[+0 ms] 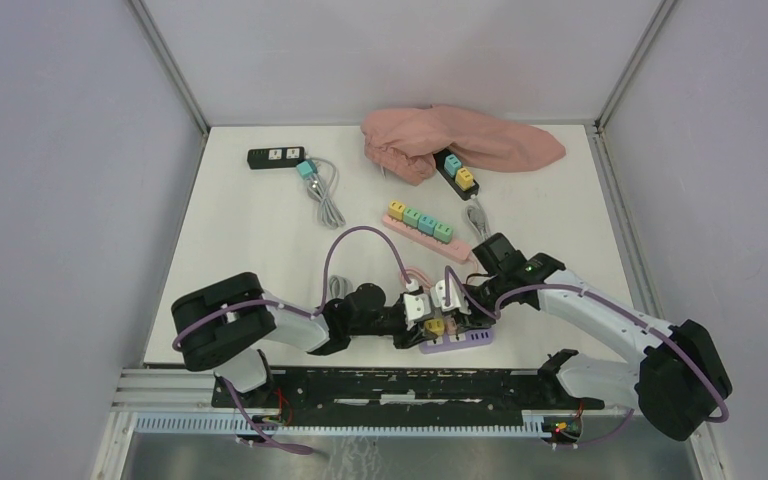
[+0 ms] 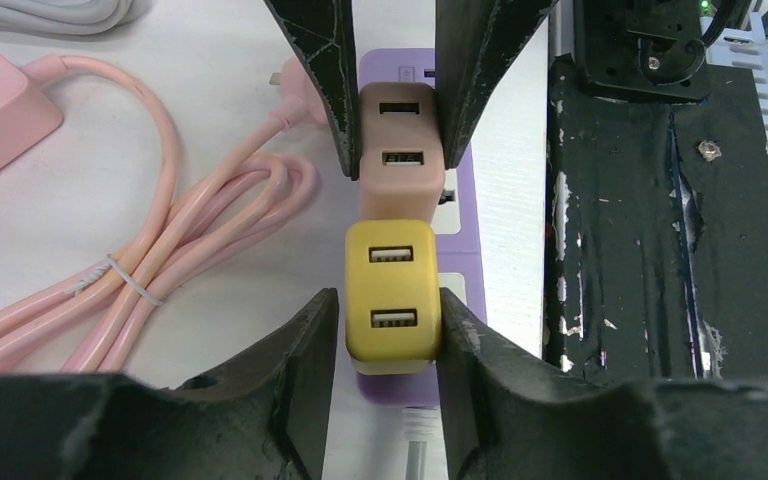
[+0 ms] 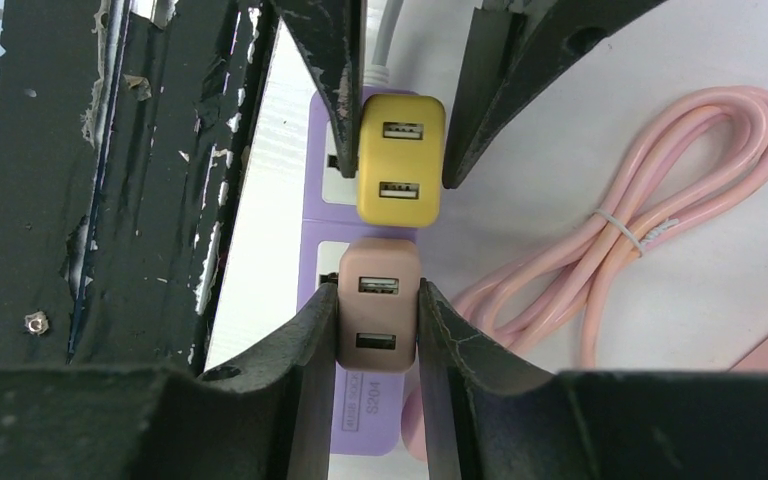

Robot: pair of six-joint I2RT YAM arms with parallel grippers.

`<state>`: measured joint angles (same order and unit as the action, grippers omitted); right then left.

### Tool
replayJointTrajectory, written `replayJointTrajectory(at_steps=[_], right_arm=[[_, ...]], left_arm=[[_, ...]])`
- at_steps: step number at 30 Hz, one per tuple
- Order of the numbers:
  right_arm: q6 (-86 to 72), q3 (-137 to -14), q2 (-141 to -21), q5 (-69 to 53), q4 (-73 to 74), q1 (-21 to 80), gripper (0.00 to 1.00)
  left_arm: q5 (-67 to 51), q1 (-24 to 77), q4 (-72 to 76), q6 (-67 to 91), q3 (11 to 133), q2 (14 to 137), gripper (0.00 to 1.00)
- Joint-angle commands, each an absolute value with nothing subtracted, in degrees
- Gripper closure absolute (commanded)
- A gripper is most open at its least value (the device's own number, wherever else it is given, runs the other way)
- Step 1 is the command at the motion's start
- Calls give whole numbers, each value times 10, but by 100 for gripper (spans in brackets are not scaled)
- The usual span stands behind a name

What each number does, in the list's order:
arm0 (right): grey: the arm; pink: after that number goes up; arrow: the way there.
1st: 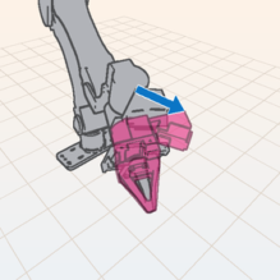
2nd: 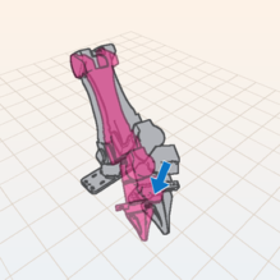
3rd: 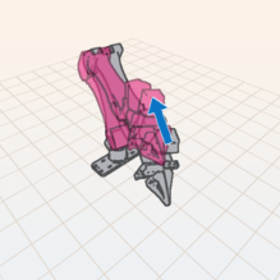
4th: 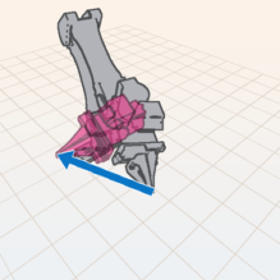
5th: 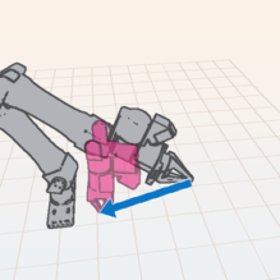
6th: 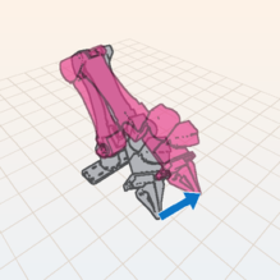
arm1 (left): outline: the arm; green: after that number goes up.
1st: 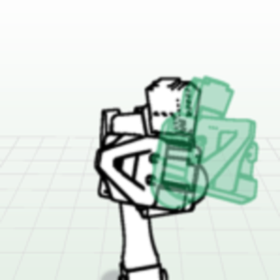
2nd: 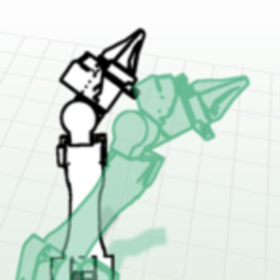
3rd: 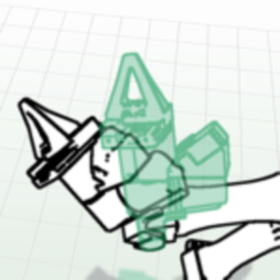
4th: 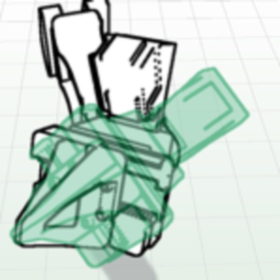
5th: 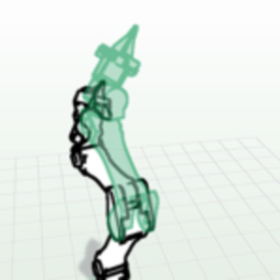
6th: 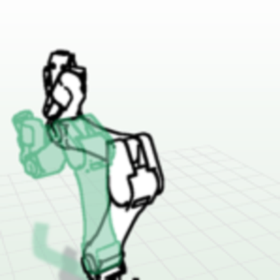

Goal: Pull the plug off the socket
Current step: Remove the plug from the socket.

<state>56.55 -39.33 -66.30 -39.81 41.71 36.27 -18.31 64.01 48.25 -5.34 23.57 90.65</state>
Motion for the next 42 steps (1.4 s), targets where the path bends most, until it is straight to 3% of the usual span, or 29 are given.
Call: replayJointTrajectory(at_steps=[1, 6, 8, 20, 28, 38, 42], right_arm=[[553, -421, -673, -394, 424, 368, 99], [544, -422, -668, -389, 417, 363, 100], [532, -422, -663, -390, 412, 355, 100], [568, -419, -645, -445, 440, 324, 100], [445, -438, -656, -456, 366, 324, 100], [662, -428, -624, -525, 528, 294, 100], [585, -429, -638, -510, 465, 326, 100]], left_arm=[[-199, 644, 545, -43, 264, 912, 59], [-197, 644, 537, -51, 261, 912, 89], [-188, 644, 532, -59, 256, 911, 96], [-163, 645, 508, -103, 240, 910, 97], [-168, 644, 519, -100, 248, 948, 97], [-187, 643, 517, -93, 244, 973, 97], [-193, 642, 509, -90, 258, 984, 97]])
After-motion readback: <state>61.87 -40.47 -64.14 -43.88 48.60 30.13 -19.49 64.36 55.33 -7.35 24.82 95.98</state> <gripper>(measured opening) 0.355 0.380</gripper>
